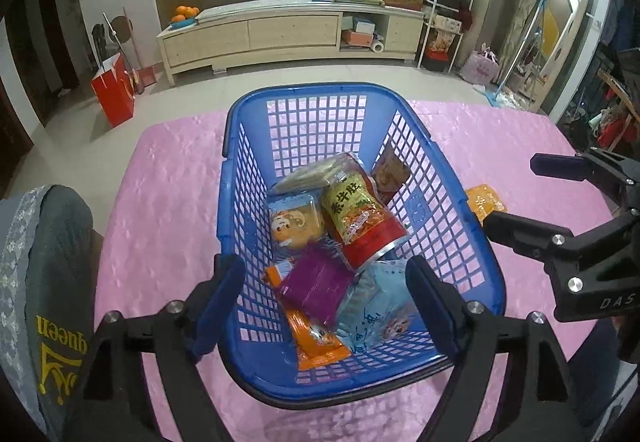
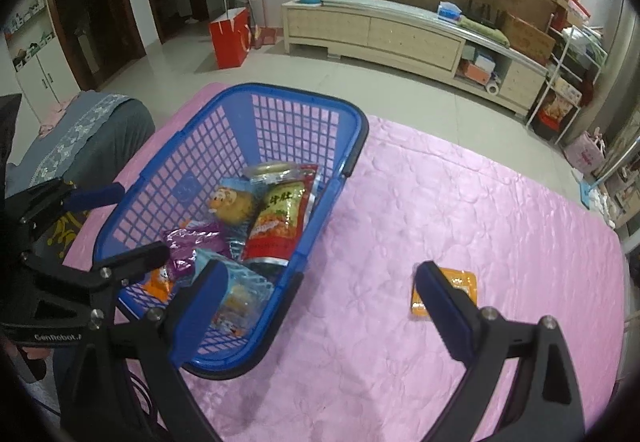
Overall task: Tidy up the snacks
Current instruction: 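Move the right tool to the yellow-orange packet and grasp it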
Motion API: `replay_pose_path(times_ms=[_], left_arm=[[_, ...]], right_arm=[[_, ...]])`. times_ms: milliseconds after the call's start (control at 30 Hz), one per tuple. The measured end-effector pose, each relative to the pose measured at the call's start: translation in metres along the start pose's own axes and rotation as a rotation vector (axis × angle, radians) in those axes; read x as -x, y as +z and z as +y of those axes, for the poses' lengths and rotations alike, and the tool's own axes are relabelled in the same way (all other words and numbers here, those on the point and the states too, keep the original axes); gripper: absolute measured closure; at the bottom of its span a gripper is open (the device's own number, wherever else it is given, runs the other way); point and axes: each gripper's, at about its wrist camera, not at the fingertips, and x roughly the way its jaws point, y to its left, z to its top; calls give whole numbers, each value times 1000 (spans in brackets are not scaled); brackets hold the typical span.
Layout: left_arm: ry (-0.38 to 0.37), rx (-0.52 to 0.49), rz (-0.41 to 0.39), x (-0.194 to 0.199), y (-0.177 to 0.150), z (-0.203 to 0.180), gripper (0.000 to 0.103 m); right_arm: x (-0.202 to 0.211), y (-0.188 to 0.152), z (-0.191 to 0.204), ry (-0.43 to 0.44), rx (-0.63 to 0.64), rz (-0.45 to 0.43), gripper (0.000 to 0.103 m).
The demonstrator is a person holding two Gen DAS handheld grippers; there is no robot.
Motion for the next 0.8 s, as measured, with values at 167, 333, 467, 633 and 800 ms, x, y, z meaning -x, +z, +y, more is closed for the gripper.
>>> replay_pose_path(times_ms=[167,333,467,633,800], left_arm=[[6,8,-16,12,-3,-1,22],[28,5,-42,29,-1,-9,22],[41,-20,-48,40,4,-19,22],[30,-18,-52,50,14,-30,22],[36,-47,-28,45,27,-46,22]], right_arm=[[14,-2,-2,10,-2,-24,6],[29,-6,-8,0,-5,-47,6],[43,-8,-19,14,-37,-63,6],[57,-2,-33,39,-87,-81,6],[61,0,-44,22,-86,-82,6]])
